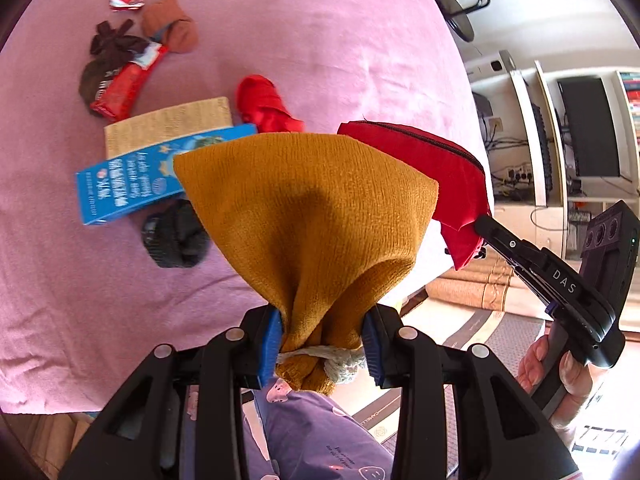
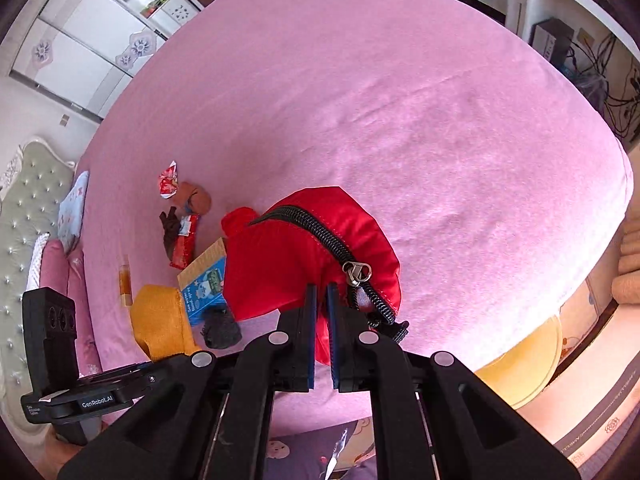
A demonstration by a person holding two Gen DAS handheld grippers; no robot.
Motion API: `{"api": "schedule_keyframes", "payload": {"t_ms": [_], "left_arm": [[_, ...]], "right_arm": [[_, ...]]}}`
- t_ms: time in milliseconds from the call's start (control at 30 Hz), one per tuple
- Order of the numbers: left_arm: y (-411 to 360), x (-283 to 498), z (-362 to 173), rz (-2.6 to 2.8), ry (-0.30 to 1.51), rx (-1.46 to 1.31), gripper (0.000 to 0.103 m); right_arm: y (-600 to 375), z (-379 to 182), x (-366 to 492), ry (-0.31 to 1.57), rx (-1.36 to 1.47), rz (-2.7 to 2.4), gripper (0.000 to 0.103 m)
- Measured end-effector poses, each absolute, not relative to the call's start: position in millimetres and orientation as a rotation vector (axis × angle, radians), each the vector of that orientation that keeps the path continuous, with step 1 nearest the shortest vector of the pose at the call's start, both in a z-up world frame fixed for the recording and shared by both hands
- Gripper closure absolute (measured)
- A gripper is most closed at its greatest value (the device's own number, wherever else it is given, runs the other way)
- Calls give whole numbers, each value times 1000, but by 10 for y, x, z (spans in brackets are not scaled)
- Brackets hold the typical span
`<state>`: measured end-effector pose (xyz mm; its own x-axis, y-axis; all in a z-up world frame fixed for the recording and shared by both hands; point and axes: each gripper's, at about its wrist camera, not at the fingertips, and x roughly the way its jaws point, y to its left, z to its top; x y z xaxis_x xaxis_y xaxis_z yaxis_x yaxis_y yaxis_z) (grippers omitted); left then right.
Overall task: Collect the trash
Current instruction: 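Carry the yellow bag and red pouch with both tools over the yellow bin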
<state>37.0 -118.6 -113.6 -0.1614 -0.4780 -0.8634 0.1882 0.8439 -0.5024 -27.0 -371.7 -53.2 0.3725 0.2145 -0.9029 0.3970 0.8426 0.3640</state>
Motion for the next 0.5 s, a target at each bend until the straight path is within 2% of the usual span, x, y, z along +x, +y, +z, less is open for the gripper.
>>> {"api": "schedule_keyframes", "payload": {"t_ms": [500], "left_arm": [[-3217,-751,-1458,-842,1754,86,68]], "right_arm": [[-5211,-760,-2152,1156,805,-430,97]]}}
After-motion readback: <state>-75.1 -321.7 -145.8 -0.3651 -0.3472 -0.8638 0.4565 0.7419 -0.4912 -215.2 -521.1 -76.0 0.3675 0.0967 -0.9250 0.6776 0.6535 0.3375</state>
